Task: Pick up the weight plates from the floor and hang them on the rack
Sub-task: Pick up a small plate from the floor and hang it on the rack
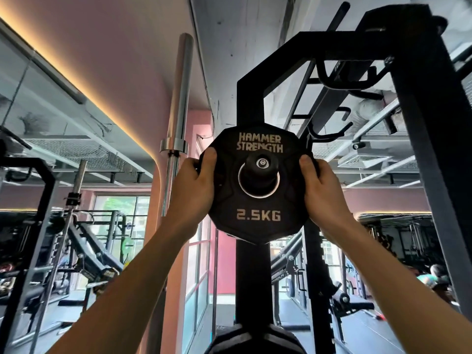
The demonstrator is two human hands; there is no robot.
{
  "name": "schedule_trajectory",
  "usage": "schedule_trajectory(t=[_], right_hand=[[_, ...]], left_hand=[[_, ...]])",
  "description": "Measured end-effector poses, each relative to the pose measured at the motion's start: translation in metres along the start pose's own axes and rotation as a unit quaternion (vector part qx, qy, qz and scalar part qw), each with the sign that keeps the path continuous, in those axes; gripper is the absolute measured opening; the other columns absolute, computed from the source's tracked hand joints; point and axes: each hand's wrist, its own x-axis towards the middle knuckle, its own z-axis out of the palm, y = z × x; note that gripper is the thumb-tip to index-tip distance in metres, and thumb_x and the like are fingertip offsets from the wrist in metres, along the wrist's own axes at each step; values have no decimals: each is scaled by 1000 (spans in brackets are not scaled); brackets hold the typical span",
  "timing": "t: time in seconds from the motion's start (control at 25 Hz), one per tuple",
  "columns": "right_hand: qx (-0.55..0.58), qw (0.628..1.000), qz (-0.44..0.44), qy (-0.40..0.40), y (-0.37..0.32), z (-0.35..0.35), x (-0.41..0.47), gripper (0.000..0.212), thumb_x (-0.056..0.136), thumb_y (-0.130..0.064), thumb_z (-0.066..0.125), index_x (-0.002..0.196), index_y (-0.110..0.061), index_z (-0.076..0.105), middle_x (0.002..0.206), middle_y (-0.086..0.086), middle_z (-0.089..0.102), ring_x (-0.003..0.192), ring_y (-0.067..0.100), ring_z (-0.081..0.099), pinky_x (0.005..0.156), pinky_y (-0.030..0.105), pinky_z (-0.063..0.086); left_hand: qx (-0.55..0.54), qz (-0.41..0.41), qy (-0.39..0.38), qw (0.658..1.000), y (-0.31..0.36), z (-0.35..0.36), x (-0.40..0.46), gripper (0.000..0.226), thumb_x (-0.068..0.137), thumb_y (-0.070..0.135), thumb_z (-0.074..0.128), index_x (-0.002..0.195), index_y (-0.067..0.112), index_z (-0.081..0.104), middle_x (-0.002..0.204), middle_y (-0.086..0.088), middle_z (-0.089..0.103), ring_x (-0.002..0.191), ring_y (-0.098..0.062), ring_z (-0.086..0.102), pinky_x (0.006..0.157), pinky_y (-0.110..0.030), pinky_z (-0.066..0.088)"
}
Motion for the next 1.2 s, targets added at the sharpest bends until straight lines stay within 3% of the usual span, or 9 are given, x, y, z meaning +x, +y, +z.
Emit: schedule_trajectory(t=[0.08, 0.24, 0.4, 0.56, 0.64, 0.76, 0.96, 1.08, 1.2], right_hand=[[-3, 1000, -4, 7, 10, 4, 4, 29, 101, -51, 39, 106, -27, 53, 99, -9, 65, 99, 14, 63, 98, 49, 49], [13, 1000, -15, 14, 22, 8, 4, 26, 101, -51, 38, 109, -31, 51, 103, -12, 62, 104, 12, 61, 100, 47, 48], [25, 1000, -14, 0, 22, 8, 0, 28, 102, -50, 36, 117, -31, 49, 109, -15, 60, 108, 8, 60, 101, 44, 48], [71, 996, -7, -61, 25, -3, -21, 48, 101, -51, 35, 145, -33, 38, 136, -10, 56, 123, 4, 55, 106, 39, 48], [72, 994, -12, -77, 28, -12, -43, 52, 98, -55, 37, 148, -43, 29, 144, -8, 51, 128, 9, 54, 105, 42, 49], [69, 995, 1, -73, 25, -24, -83, 39, 92, -58, 40, 131, -52, 40, 119, 0, 62, 105, 19, 67, 86, 43, 58], [65, 993, 74, -71, 13, -38, -166, 25, 96, -45, 44, 99, -32, 65, 88, -11, 67, 78, 12, 66, 65, 34, 56], [37, 989, 121, -71, 13, -44, -226, 25, 101, -36, 44, 94, -30, 66, 85, -11, 66, 80, 13, 64, 64, 34, 57], [27, 979, 187, -73, 13, -52, -291, 29, 98, -40, 43, 97, -22, 66, 92, -1, 66, 81, 17, 63, 63, 31, 55]], left_hand=[[-3, 5, 7, 1000, -9, 6, 4, 53, 97, 57, 42, 99, 8, 61, 91, -6, 66, 81, -13, 61, 67, -29, 44], [-28, 24, 11, 999, -20, 10, 9, 39, 98, 55, 44, 105, 20, 59, 88, 11, 64, 72, 8, 61, 68, -23, 44], [-23, 28, 9, 999, -30, 12, 9, 42, 97, 57, 42, 114, 20, 54, 99, 10, 63, 93, -3, 61, 79, -29, 47], [11, 28, -22, 999, -33, 6, -7, 37, 102, 49, 38, 121, 19, 50, 97, 17, 57, 91, 3, 56, 72, -22, 45], [21, 29, -28, 999, -39, -1, -27, 29, 102, 43, 42, 123, 24, 48, 97, 16, 59, 85, 0, 61, 78, -32, 53], [18, 7, -22, 1000, -46, -20, -69, 16, 100, 35, 50, 115, 30, 50, 97, 6, 64, 73, -5, 67, 78, -44, 56], [-12, -55, -68, 996, -50, -52, -172, 8, 93, 39, 57, 96, 32, 58, 94, 7, 68, 82, -10, 70, 80, -43, 54], [-15, -114, -88, 989, -56, -74, -236, 18, 81, 53, 54, 90, 38, 60, 93, 10, 69, 87, -13, 70, 75, -36, 53], [-7, -171, -91, 981, -62, -103, -292, 24, 76, 58, 52, 88, 39, 61, 92, 11, 71, 90, -16, 69, 77, -36, 52]])
